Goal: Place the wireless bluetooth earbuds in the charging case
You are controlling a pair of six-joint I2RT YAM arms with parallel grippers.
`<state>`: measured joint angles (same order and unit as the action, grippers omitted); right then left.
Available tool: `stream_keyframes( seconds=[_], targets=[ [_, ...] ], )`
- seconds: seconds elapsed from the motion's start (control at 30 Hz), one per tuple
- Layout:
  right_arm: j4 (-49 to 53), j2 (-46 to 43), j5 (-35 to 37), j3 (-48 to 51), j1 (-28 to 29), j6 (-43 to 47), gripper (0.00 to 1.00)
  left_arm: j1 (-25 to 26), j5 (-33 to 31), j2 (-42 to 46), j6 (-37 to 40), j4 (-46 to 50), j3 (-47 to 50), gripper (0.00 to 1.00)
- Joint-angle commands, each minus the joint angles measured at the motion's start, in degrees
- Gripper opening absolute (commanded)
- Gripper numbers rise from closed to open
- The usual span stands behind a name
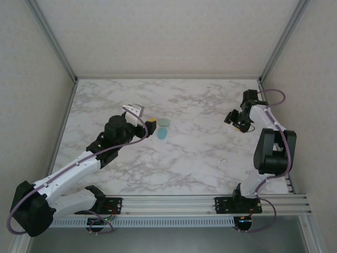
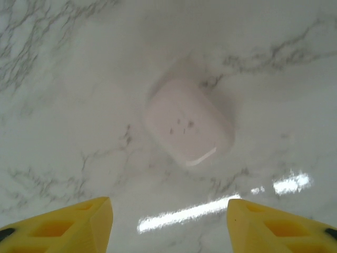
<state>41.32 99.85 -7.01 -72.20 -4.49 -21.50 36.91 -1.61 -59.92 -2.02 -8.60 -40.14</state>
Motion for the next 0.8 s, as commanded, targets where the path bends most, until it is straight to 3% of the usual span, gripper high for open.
stream_keyframes(
  seconds=[0.0,0.3,0.57,0.77],
  targets=[
    [-0.2,4.6,1.1,-4.9,-1.6,1.2,0.61,-0.6,0.8,2.2,-1.1,3.0,-1.9,0.84],
    [4.1,17.4,-2.3,-15.5,-2.2,4.7,0.61,-0.8,-0.3,5.3,-1.2,4.9,-0.7,0.86],
    [5.5,16.9,-6.1,-12.7,-2.0,7.7,0.61,-0.9,-0.6,5.1,-0.7,4.9,-0.6,0.87],
    [6.3,13.9,-2.2,-9.4,-0.6,9.6,0.62,-1.0,0.8,2.1,-0.5,4.1,-2.4,0.88]
  ],
)
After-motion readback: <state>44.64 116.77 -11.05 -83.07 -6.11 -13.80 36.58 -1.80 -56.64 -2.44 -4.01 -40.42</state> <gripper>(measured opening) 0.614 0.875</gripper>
